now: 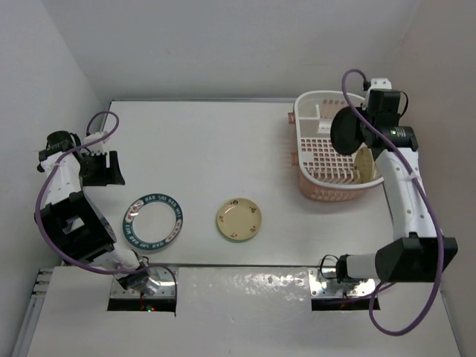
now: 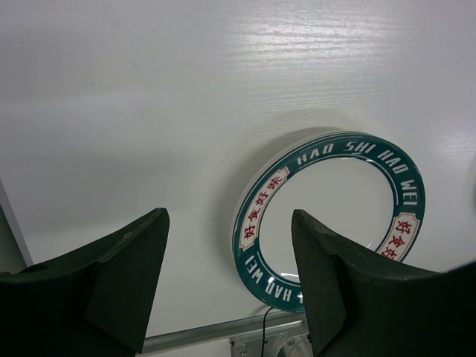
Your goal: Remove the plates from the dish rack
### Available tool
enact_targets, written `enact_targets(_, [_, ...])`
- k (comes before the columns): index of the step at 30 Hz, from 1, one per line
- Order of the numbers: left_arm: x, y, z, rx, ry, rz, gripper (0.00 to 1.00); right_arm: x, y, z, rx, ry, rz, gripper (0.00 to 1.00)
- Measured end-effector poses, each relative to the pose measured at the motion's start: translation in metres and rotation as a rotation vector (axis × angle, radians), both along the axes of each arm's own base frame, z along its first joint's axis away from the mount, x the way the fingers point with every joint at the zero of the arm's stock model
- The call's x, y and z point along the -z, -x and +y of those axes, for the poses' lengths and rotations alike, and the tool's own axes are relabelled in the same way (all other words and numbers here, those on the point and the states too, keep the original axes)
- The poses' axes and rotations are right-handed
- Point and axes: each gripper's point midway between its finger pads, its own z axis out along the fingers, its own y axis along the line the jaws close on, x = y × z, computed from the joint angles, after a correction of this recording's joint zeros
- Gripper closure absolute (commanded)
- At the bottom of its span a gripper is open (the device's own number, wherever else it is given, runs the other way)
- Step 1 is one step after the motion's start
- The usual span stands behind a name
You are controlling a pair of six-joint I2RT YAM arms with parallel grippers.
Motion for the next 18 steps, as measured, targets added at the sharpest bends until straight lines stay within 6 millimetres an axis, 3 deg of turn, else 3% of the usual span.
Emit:
enact_targets(3, [0.000,0.000,0.000,-0.003,0.001,-0.001,0.36,-0.052,-0.006,0.029,-0.044,-0.068,-0.166,1.00])
enact_targets(5, [0.000,-0.001,0.000,-0.006,0.001,-0.004,0.36,-0.084,-0.005,0.064,-0.132,-0.135,-0.279,1.00])
enact_targets(7, [-0.001,-0.003,0.000,-0.013,0.004,-0.007,0.36,-0.098,-0.001,0.108,-0.266,-0.229,-0.326,1.00])
enact_targets(9, [-0.002,-0.004,0.000,-0.018,0.005,-0.010,0.36,-0.094,0.004,0.158,-0.425,-0.335,-0.302,1.00])
enact_targets(12, [-0.005,-0.007,0.000,-0.019,0.001,-0.020,0.36,-0.050,0.016,0.235,-0.651,-0.423,-0.134,1.00])
enact_targets(14, [-0.008,-0.010,0.001,-0.017,-0.006,-0.031,0.36,0.005,0.032,0.286,-0.786,-0.452,0.057,1.00])
enact_targets(16, [-0.010,-0.012,0.002,-0.017,-0.012,-0.038,0.36,0.059,0.060,0.321,-0.887,-0.488,0.242,1.00])
enact_targets(18, [-0.010,-0.012,0.002,-0.017,-0.012,-0.038,0.35,0.104,0.093,0.335,-0.936,-0.517,0.407,1.00])
